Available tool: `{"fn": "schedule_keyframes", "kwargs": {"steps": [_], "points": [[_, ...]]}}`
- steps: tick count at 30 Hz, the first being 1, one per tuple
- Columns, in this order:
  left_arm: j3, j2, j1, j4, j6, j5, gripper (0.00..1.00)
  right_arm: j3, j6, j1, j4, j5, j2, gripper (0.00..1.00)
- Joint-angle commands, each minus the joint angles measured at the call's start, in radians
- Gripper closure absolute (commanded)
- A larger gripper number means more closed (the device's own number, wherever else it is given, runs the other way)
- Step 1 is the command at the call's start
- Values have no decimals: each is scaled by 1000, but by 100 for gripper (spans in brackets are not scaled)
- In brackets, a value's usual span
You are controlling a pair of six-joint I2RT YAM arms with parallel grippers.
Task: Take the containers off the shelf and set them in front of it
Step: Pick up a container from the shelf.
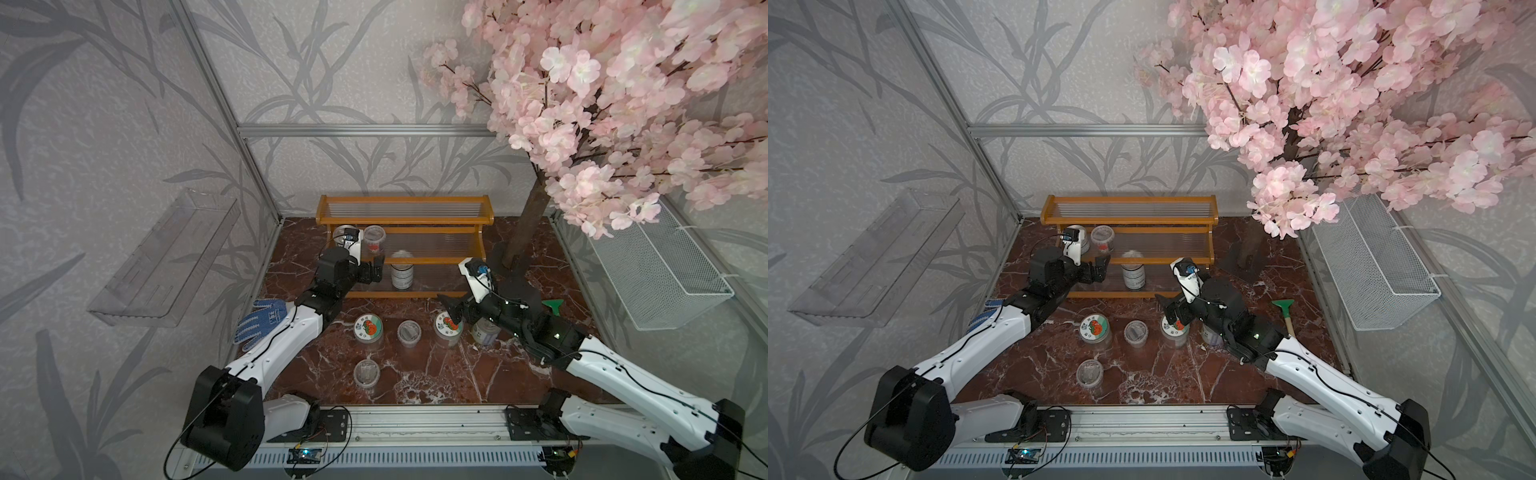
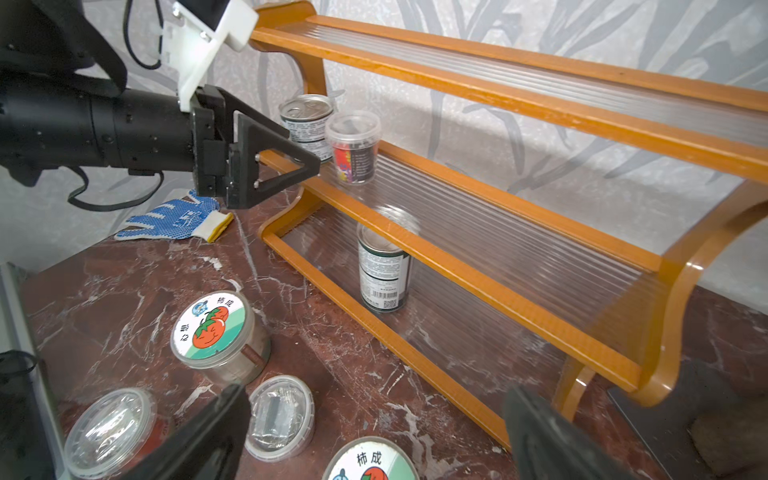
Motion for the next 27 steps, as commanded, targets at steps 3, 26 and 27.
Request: {"fn": "schedule_keyframes", "kwargs": {"steps": [3,26,27], "points": [[59,50,2,52,-20,-30,0,33,38,-34,-60,39,-28,1],[187,251,-12,131,-49,-99,0,52,20,-70,-64,60,-31,1],[190,257,-12,136,-50,-96,0,50,21,-71,-61,60,-31,1]]}}
